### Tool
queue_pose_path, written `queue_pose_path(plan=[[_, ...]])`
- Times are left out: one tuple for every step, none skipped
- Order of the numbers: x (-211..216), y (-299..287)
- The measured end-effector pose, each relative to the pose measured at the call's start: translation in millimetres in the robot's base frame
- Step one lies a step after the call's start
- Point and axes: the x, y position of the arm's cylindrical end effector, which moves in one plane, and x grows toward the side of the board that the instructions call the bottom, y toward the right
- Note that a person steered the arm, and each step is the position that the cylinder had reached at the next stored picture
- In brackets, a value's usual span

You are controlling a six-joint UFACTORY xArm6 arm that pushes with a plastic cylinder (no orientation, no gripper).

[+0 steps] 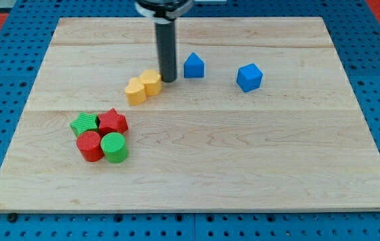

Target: Move the blue triangle towards the top of the blue cube

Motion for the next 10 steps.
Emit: queue_pose_path(plan=[[-3.2,-17.0],[-4.8,-28.4],[-4.8,-47.4],[-5.5,-38.8],[-20.5,8.8],[-20.6,45.7],[-20.4,73.4],[-22.7,126.7],[-32.0,167.8],[-33.6,193.4]])
